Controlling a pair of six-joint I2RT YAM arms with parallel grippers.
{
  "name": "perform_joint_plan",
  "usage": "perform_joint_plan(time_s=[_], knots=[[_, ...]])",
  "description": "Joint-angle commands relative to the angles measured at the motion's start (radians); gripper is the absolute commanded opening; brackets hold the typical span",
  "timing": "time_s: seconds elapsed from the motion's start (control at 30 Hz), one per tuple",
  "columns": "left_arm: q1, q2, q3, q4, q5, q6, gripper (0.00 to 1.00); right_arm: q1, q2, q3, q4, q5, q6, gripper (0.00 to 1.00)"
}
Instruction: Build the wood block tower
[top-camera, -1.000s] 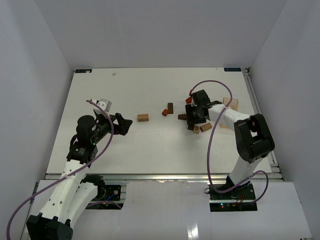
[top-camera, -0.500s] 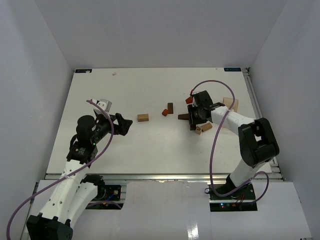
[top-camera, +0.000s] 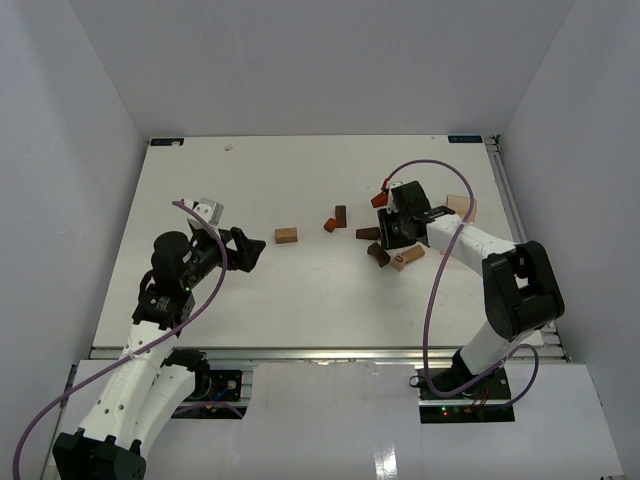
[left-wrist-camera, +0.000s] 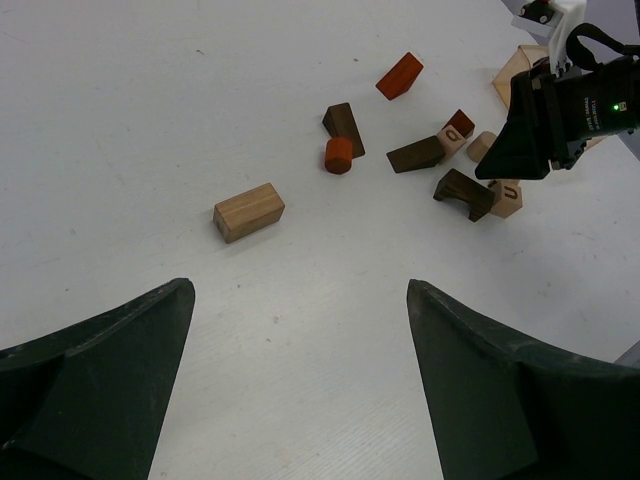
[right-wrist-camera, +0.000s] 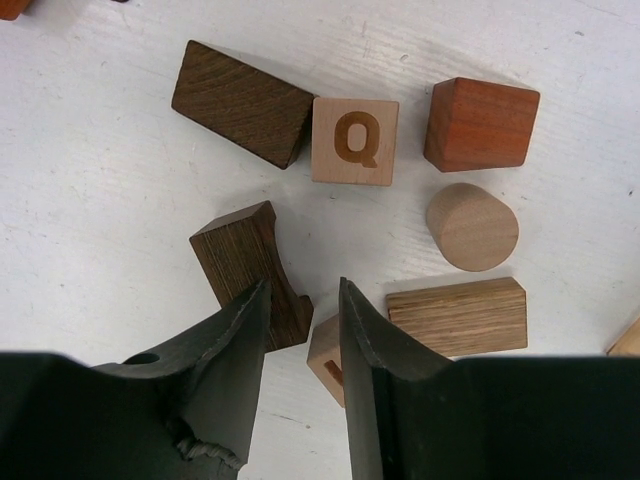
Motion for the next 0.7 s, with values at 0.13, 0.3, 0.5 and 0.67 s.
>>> perform_joint_plan(time_s=[0.13,0.3,0.5,0.67], knots=[[0.003,-0.014,-0.002,0.006,0.022,0.008,0.98,0.013,-0.084,-0.033,0.069,-0.213,-0.089,0.64],[0.003,-0.01,-0.002,0.006,0.025,0.006,0.98,0.022,-0.054,-0.04,0.07,-0.218,-0.181,0.69],[0.003,-0.011,-0.002,0.008,0.027,0.009,0.98,0.024,-0.02,-0.043,0.074,-0.184,-0.261,0.69],[0.003,-0.009,-0.002,0.007,0.031,0.008,0.98,0.025,-0.014,-0.041,0.088,-0.172,-0.33,0.68]])
